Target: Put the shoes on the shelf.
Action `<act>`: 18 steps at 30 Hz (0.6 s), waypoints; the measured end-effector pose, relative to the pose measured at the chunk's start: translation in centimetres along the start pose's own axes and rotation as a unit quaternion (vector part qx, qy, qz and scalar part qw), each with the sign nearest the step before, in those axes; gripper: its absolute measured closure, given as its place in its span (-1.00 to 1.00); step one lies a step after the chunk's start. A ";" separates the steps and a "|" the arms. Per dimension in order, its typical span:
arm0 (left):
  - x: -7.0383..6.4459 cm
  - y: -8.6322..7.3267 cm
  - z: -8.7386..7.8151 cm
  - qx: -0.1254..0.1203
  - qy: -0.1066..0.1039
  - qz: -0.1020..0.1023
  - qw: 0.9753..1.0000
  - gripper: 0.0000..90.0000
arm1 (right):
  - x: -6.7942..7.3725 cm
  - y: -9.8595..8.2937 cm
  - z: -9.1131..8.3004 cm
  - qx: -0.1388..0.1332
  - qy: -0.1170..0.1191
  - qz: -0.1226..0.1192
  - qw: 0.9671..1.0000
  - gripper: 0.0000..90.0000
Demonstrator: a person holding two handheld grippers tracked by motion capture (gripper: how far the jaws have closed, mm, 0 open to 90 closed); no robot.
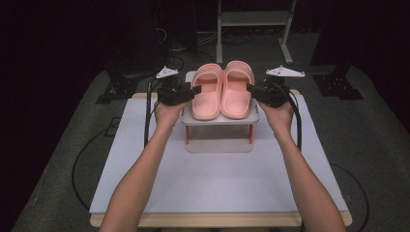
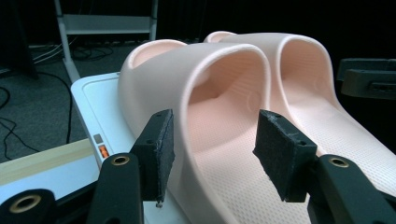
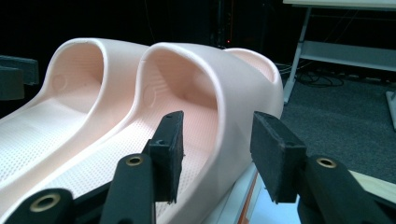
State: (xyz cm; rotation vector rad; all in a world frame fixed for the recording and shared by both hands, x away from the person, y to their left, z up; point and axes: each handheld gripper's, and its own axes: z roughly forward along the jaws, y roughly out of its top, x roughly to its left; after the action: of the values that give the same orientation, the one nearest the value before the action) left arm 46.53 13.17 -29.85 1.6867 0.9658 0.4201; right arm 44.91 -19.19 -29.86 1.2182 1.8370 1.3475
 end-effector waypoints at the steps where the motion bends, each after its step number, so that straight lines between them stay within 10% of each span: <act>1: -0.1 -0.1 -0.1 0.001 -0.001 0.002 1.000 0.04 | 0.0 -0.1 0.0 0.000 0.000 0.000 1.000 0.19; 18: -1.0 -0.4 -1.8 -0.010 -0.014 0.015 1.000 -0.02 | 0.5 -0.4 -1.3 -0.002 0.017 0.001 1.000 0.10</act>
State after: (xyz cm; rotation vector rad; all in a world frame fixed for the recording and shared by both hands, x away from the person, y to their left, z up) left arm 44.54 13.57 -29.43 1.6867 0.9140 0.4227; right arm 43.46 -19.31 -29.78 1.2009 1.8556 1.3809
